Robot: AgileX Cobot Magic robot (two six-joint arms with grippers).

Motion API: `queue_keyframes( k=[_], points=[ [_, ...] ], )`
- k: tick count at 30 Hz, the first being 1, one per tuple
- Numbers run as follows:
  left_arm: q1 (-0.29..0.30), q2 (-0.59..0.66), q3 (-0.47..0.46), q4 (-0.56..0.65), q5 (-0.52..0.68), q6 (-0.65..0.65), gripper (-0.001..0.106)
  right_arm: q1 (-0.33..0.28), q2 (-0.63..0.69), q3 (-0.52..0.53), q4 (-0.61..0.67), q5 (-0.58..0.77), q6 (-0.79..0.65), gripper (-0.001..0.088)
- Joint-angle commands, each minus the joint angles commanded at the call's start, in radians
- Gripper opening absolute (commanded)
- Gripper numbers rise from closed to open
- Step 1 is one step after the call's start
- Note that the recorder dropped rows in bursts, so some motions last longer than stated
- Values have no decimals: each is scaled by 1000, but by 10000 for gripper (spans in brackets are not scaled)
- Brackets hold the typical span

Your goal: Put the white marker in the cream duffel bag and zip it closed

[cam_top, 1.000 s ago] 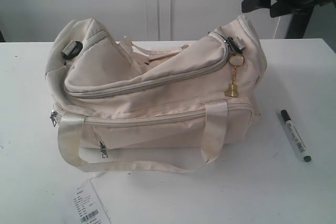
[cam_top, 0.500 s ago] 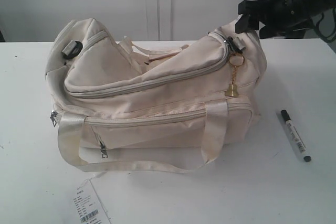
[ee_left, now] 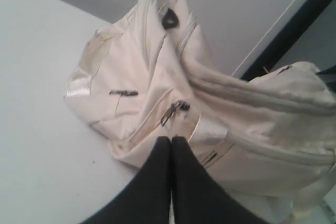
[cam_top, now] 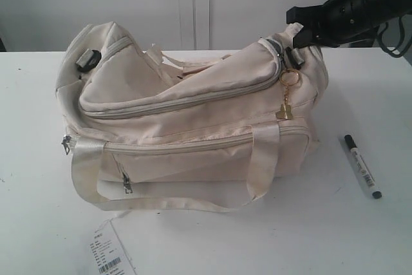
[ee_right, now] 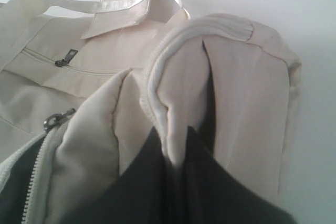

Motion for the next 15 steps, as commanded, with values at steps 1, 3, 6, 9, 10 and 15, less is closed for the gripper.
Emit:
queue_keyframes(
  k=[1, 3, 6, 9, 10, 15],
  points=[
    [0, 1, -24, 7, 2, 21, 0, 0, 0, 0, 0, -6, 0, 0],
    [0, 34, -60, 7, 2, 67, 0, 0, 0, 0, 0, -11, 0, 0],
    [0, 112, -112, 7, 4, 97, 0, 0, 0, 0, 0, -9, 0, 0],
    [0, 193, -158, 7, 18, 127, 0, 0, 0, 0, 0, -11, 0, 0],
    [0, 222, -176, 7, 29, 144, 0, 0, 0, 0, 0, -11, 0, 0],
    [0, 372, -279, 7, 109, 253, 0, 0, 0, 0, 0, -11, 0, 0]
  ],
)
